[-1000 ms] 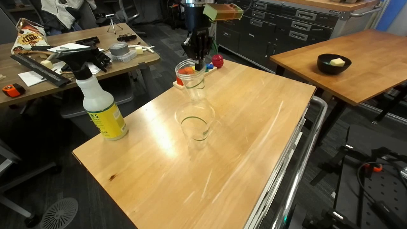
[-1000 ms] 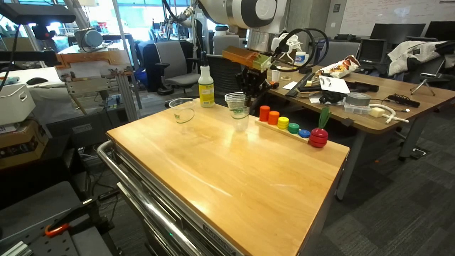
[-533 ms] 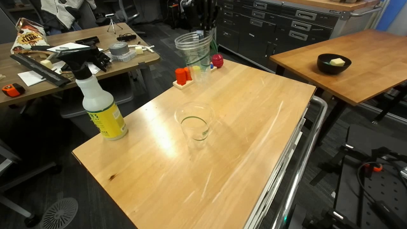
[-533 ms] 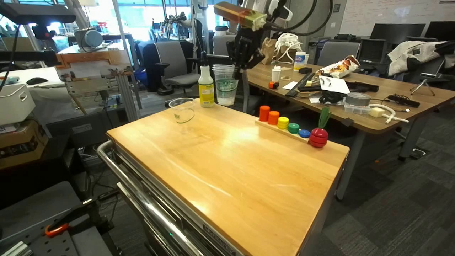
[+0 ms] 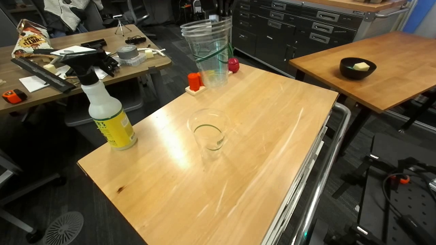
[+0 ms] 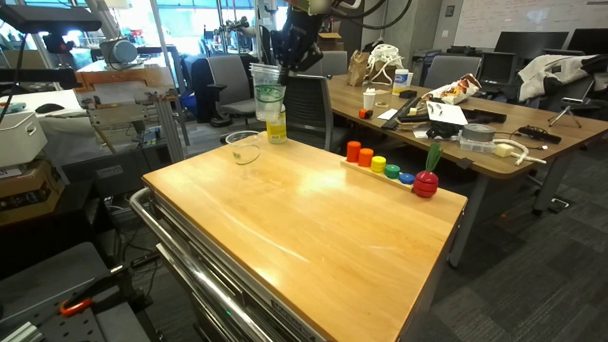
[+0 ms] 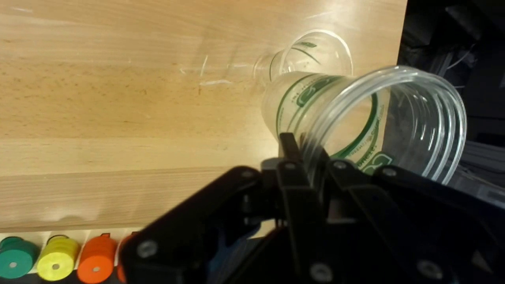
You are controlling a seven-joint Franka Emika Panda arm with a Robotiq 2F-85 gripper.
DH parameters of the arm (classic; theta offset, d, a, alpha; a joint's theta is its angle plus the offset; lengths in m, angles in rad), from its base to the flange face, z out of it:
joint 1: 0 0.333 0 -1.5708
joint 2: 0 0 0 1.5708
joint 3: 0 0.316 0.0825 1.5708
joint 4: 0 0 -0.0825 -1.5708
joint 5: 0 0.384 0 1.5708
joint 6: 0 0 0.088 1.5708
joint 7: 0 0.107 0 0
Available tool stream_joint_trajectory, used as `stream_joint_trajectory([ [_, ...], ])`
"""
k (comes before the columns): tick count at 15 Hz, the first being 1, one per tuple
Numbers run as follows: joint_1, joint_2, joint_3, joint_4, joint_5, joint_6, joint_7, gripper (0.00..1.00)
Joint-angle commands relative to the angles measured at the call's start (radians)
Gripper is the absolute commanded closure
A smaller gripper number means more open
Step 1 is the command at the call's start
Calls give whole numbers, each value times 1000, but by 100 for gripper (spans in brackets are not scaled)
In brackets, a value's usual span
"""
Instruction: Stack the cups
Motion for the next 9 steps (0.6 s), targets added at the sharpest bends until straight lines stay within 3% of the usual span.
stream_joint_trajectory([
  [1,11,-82,13,-128,44,14,-66,98],
  [4,22,-111,21,-193,64,15,-105,98],
  [9,34,-147,30,-276,119,109,-190,98],
])
